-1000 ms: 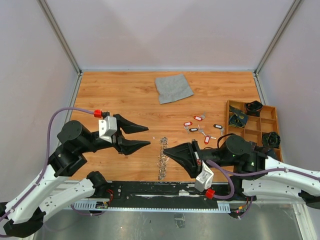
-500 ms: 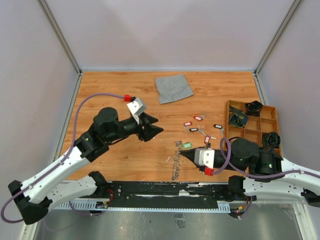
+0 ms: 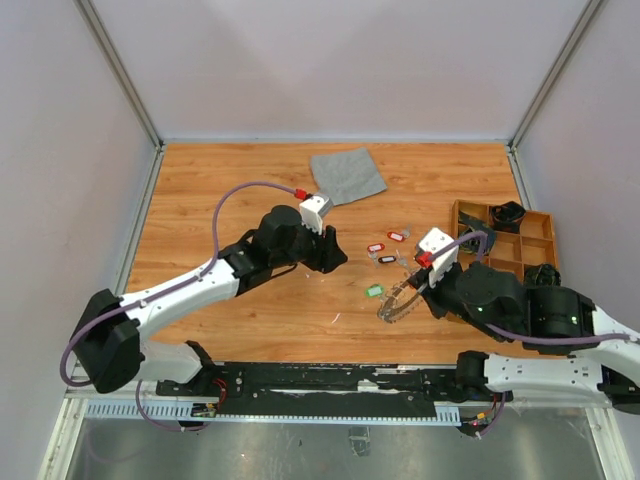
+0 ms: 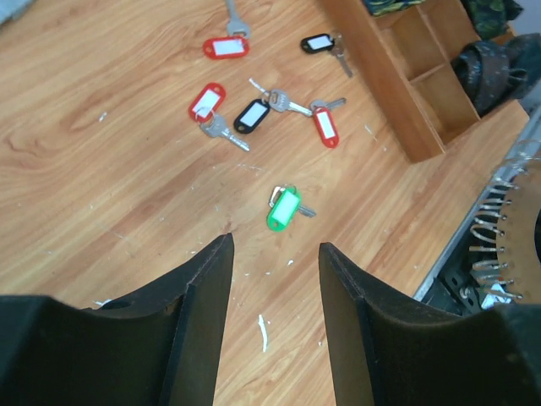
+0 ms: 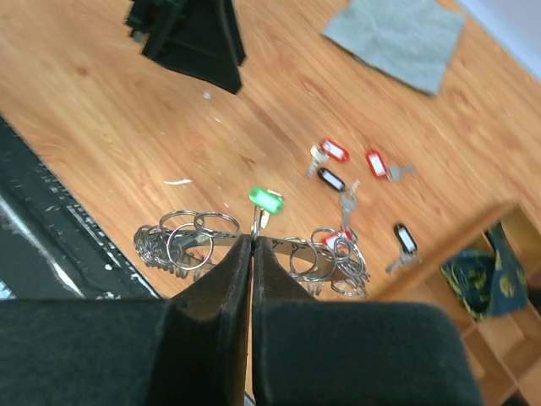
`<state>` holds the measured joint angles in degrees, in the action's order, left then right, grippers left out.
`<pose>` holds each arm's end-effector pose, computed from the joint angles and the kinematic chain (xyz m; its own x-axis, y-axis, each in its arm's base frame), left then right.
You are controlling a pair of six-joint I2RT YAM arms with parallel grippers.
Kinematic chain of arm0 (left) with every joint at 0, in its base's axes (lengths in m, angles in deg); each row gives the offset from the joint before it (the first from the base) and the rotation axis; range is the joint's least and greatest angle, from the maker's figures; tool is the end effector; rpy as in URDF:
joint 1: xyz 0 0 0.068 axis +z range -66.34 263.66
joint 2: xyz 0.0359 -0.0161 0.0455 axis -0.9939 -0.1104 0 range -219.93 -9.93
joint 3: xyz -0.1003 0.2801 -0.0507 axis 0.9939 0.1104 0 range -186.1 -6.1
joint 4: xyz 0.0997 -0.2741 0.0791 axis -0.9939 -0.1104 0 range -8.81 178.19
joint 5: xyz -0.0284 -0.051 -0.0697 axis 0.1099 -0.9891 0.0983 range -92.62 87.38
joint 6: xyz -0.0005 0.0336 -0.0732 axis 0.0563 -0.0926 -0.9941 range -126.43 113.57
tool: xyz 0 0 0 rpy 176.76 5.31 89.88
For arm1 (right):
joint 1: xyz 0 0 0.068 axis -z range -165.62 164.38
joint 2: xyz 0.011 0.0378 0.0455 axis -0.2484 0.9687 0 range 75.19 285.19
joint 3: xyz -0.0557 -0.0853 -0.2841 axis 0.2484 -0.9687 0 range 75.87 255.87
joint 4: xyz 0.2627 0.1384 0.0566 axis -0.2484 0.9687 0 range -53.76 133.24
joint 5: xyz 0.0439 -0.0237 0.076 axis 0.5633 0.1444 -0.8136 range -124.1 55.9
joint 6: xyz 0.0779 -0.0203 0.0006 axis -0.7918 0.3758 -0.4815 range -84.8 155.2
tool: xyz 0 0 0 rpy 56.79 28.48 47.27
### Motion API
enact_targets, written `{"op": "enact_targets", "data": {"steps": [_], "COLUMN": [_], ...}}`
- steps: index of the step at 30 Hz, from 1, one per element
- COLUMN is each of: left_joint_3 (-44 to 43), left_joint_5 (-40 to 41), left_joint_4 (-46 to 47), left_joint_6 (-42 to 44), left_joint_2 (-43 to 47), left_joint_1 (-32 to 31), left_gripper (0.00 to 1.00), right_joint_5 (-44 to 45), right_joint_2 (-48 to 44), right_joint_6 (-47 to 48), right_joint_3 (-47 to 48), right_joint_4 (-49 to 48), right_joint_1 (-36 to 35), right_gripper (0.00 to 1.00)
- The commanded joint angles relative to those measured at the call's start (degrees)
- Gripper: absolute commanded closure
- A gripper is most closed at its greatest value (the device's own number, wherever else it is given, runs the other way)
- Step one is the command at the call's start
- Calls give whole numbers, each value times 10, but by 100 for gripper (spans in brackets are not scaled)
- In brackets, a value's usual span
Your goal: Put the keys on the keyring
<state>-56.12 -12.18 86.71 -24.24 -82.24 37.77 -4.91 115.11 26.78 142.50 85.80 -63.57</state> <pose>0.2358 -0.2597 0.2822 -0.5159 0.0991 -0.8509 0.6891 0.6381 -0.3435 0.0643 0.1390 0.4330 -0.1915 -0.2847 -0.9393 -0.7398 0.6708 -0.0525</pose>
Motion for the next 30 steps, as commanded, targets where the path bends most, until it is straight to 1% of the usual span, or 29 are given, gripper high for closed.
{"op": "enact_targets", "data": {"steps": [1,2,3,4,7,11,14,17,19,21,25,30], "left_joint_3": [-9,-9,-11,-12,-24,-68,-103,-142,-176,-223,-282,-372], "left_joint_5": [42,51,61,72,104,173,212,254,289,309,351,411], "left_joint_4": [43,43,43,43,35,4,-16,-45,-67,-102,-152,-244], "left_joint_6": [-58,-66,-72,-76,-91,-94,-124,-149,-165,-187,-229,-278], "left_joint_2": [-27,-32,-37,-42,-65,-120,-170,-229,-265,-305,-368,-439], "left_joint_1": [-5,-6,-9,-13,-31,-74,-95,-116,-132,-144,-168,-190], "left_gripper": [50,50,50,50,49,47,48,50,50,50,51,59], "right_joint_5": [43,0,-58,-112,-209,-243,-248,-232,-227,-224,-230,-251], "right_joint_2": [39,47,52,55,59,48,17,-20,-50,-73,-109,-136], "right_joint_6": [-63,-55,-40,-31,-19,-22,-40,-64,-85,-105,-138,-141], "right_joint_3": [27,26,21,10,-14,-32,-53,-71,-78,-79,-78,-79], "right_joint_4": [67,62,51,34,-6,-17,-10,21,43,64,92,115], "right_joint_1": [74,118,187,235,341,445,507,533,534,534,534,534], "right_gripper": [100,100,100,100,100,99,100,99,99,99,99,100]}}
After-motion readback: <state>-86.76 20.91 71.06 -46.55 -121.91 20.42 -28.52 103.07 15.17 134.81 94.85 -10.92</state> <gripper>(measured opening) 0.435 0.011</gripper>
